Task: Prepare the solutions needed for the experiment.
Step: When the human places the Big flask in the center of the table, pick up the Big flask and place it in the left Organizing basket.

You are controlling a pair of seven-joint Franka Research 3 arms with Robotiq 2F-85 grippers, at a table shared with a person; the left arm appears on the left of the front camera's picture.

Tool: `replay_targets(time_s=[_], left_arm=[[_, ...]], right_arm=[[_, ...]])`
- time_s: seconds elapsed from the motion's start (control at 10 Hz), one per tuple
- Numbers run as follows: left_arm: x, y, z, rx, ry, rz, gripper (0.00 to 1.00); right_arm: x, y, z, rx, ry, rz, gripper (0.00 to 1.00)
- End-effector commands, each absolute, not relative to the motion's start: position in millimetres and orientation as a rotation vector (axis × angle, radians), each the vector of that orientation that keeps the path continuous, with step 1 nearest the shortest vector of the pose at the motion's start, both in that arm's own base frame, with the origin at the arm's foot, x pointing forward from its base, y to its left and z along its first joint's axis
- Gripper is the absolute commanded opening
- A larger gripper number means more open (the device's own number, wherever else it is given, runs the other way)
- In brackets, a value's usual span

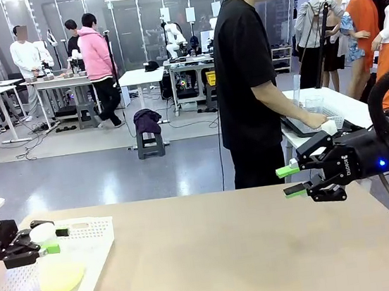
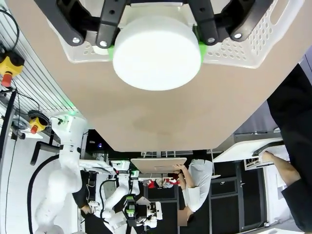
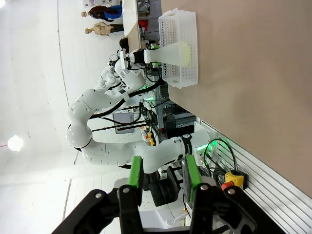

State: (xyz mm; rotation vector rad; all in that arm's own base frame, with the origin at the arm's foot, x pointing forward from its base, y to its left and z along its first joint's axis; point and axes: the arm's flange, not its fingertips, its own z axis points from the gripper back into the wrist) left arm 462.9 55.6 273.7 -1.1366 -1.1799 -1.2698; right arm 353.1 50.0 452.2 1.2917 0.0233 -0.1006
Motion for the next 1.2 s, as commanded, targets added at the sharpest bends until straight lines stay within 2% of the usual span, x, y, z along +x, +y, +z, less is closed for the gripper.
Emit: replay_targets(time_s=[0.0, 0.2, 0.5, 0.8, 1.1], left_arm=[[465, 55, 276, -1.106, -1.129, -1.310, 0.81], [458, 65, 288, -1.055, -1.078, -1.314, 1.00], [440, 93, 315, -0.966, -1.085, -1.318, 1.00], [412, 111, 340, -0.951, -1.063, -1.338, 1.00], [381, 127, 382, -0.819, -1.078, -1.324, 1.00]], right_arm=[[353, 51, 453, 1.295, 0.017, -0.097, 0.44], [353, 51, 453, 1.295, 0.017, -0.097, 0.44], [353, 51, 453, 1.295, 0.017, -0.097, 0.44], [353, 51, 453, 1.295, 0.017, -0.097, 0.44], [353, 51, 453, 1.295, 0.017, -0.097, 0.44]])
